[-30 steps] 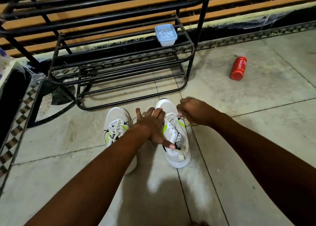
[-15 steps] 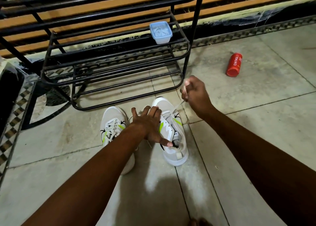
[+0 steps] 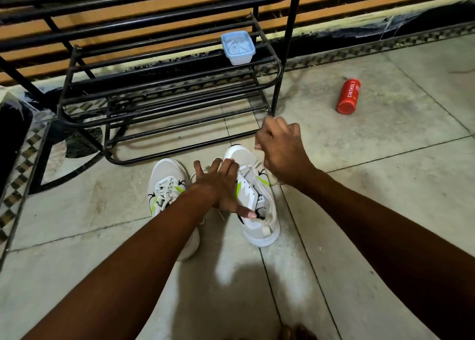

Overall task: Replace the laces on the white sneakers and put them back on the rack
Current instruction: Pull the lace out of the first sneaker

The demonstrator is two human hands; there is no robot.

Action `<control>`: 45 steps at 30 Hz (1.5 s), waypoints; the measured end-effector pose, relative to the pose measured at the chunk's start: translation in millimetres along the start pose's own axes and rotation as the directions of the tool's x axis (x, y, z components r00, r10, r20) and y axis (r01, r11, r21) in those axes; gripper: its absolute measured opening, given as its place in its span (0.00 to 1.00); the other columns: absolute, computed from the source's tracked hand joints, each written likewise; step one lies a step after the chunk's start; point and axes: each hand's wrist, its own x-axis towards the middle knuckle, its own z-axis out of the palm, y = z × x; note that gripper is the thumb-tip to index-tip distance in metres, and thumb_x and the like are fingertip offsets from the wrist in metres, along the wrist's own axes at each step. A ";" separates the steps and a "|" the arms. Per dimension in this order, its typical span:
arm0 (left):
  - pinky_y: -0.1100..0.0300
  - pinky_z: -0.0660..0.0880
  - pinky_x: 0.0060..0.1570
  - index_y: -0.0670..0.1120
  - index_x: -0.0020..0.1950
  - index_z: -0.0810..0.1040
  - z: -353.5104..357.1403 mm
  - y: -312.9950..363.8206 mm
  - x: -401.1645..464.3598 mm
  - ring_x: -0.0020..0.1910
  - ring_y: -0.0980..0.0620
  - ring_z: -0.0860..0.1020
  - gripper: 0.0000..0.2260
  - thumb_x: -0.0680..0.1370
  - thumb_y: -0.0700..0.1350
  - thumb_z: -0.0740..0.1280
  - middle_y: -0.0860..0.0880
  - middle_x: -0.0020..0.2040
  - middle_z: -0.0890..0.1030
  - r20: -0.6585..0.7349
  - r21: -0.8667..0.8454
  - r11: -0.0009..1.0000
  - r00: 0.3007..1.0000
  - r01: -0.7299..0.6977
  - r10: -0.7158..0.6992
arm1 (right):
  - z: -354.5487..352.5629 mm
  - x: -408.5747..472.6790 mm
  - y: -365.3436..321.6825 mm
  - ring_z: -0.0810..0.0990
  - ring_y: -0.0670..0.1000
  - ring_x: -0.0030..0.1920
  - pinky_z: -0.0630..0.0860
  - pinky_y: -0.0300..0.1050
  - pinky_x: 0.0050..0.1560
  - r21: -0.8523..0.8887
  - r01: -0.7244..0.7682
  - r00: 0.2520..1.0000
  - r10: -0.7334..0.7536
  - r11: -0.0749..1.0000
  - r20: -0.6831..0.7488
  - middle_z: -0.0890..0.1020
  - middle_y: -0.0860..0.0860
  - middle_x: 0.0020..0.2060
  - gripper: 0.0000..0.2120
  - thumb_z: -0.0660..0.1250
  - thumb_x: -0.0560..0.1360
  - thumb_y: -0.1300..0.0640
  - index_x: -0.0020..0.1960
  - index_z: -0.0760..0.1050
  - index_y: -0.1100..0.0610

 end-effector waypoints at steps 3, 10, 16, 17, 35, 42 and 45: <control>0.24 0.40 0.71 0.52 0.84 0.39 0.6 -1.3 -1.5 0.83 0.46 0.39 0.69 0.55 0.85 0.64 0.54 0.84 0.40 0.011 -0.012 1.000 1.000 0.004 -0.004 | 4.6 -2.9 -13.5 0.74 0.52 0.50 0.68 0.52 0.54 0.293 -0.211 0.968 0.241 0.933 -0.070 0.74 0.52 0.49 0.05 0.60 0.72 0.64 0.44 0.73 0.58; 0.24 0.39 0.71 0.51 0.84 0.38 -2.6 -0.4 -3.2 0.83 0.45 0.38 0.68 0.57 0.84 0.65 0.52 0.84 0.38 0.027 -0.004 1.000 1.000 -0.001 0.001 | -5.4 15.4 -3.6 0.71 0.49 0.27 0.68 0.41 0.29 0.915 -0.372 0.549 0.759 -0.154 0.351 0.77 0.56 0.35 0.14 0.51 0.76 0.73 0.42 0.66 0.56; 0.23 0.39 0.71 0.51 0.84 0.39 -1.8 -0.6 -2.2 0.83 0.45 0.38 0.68 0.57 0.84 0.65 0.53 0.84 0.38 0.029 0.006 1.000 1.000 0.001 -0.001 | 1.3 1.7 35.9 0.74 0.55 0.37 0.73 0.46 0.40 0.259 0.091 0.930 -0.175 0.962 0.324 0.77 0.53 0.38 0.05 0.64 0.75 0.63 0.50 0.72 0.57; 0.24 0.39 0.71 0.51 0.84 0.39 -1.1 -0.7 -2.0 0.83 0.45 0.39 0.68 0.57 0.84 0.65 0.53 0.84 0.39 0.025 0.002 1.000 1.000 0.000 0.000 | 6.8 -0.8 36.6 0.75 0.57 0.37 0.74 0.48 0.41 0.167 0.264 0.861 -0.310 0.950 0.403 0.77 0.54 0.37 0.04 0.67 0.75 0.59 0.49 0.74 0.56; 0.24 0.39 0.71 0.51 0.84 0.39 1.0 -1.8 -1.8 0.83 0.46 0.39 0.68 0.56 0.85 0.64 0.53 0.84 0.39 0.009 -0.016 1.000 1.000 -0.006 0.007 | -9.2 6.1 2.7 0.82 0.56 0.45 0.79 0.54 0.46 0.894 -0.420 0.672 0.716 0.158 0.190 0.81 0.56 0.45 0.13 0.63 0.80 0.66 0.37 0.69 0.61; 0.24 0.38 0.71 0.52 0.84 0.39 3.5 -2.5 -0.2 0.83 0.45 0.39 0.69 0.55 0.86 0.63 0.54 0.84 0.38 0.020 -0.016 1.000 1.000 0.001 -0.001 | -5.2 0.6 20.4 0.74 0.44 0.31 0.74 0.47 0.35 0.538 -0.236 0.968 0.149 0.810 0.200 0.80 0.46 0.35 0.06 0.62 0.82 0.63 0.46 0.70 0.60; 0.24 0.38 0.72 0.52 0.84 0.39 4.0 -2.1 0.6 0.83 0.45 0.39 0.69 0.55 0.86 0.63 0.54 0.84 0.38 0.024 -0.011 1.000 1.000 0.000 0.000 | -1.6 -3.0 26.5 0.78 0.53 0.40 0.76 0.51 0.46 0.319 0.032 0.901 -0.165 0.947 0.400 0.80 0.52 0.40 0.05 0.66 0.76 0.60 0.52 0.78 0.58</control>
